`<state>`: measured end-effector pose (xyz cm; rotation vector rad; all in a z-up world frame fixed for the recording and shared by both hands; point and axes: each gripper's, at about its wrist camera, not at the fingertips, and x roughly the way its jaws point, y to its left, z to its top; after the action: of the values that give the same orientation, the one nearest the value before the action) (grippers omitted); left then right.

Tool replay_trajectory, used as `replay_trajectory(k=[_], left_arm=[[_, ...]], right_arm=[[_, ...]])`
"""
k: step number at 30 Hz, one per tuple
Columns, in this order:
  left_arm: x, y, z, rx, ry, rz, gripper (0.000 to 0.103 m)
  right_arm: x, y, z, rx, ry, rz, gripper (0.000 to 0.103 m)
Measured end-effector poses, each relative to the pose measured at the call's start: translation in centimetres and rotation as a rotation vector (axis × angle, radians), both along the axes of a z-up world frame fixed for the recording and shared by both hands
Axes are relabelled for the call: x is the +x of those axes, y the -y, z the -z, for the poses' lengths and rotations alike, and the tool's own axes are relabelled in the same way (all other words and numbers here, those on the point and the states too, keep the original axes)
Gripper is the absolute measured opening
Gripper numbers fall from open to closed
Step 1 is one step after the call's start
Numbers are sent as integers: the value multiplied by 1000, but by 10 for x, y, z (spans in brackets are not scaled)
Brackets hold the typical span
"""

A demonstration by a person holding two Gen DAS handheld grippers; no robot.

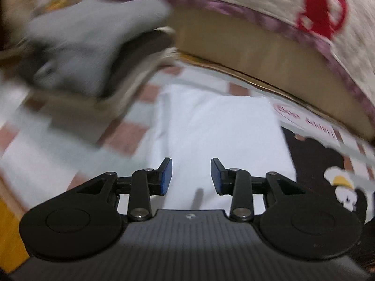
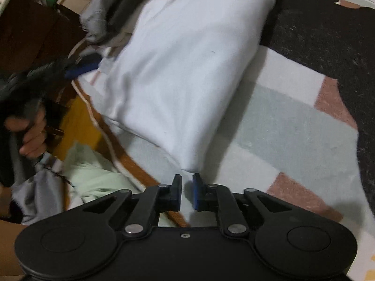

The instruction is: Fold clothes

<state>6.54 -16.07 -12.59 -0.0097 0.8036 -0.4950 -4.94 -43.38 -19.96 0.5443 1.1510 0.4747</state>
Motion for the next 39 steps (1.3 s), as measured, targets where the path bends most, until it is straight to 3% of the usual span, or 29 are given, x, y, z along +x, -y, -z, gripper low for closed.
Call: replay_trajectory(k=[2, 5, 7, 10, 13, 16, 18, 22, 23, 25, 29, 31, 32, 33, 35, 39], left_arm=[[18, 29, 12, 59, 1, 68, 35], [45, 58, 44, 225, -9, 87, 35], [52, 58, 53, 239, 13, 87, 41], [49, 50, 41, 140, -14, 49, 40], [32, 56, 28, 52, -6, 117, 41], [16, 70, 34, 53, -37, 206, 42], [16, 72, 47, 72, -63, 188, 42], [35, 47, 69, -119, -159, 121, 38], [39, 41, 72, -148, -175, 120, 32], [44, 37, 77, -146, -193, 121, 23], [53, 26, 81, -197, -261, 114, 22], [58, 24, 82, -214, -285, 97, 18], [58, 23, 82, -215, -287, 93, 18], [57, 23, 82, -215, -283, 96, 18], [54, 23, 83, -212, -269, 105, 18], [53, 23, 81, -199, -252, 116, 18]], right_arm=[[-2, 10, -10, 28, 35, 30, 25], [-5, 30, -21, 53, 88, 125, 39], [-7, 48, -25, 78, 103, 201, 44], [-8, 75, -28, 119, 108, 315, 45], [9, 99, -36, 108, 122, 417, 53], [47, 111, -44, 79, 142, 446, 61], [77, 116, -41, 63, 152, 435, 61], [133, 112, -10, 167, 75, 440, 61], [137, 111, -1, 208, 54, 459, 61], [140, 105, 13, 245, 37, 485, 61], [153, 94, 26, 254, 73, 534, 62], [165, 95, 24, 218, 121, 560, 56], [171, 96, 20, 183, 151, 567, 34], [175, 98, 15, 152, 182, 566, 22], [183, 101, 5, 91, 246, 563, 13], [191, 101, -17, -45, 366, 516, 10]])
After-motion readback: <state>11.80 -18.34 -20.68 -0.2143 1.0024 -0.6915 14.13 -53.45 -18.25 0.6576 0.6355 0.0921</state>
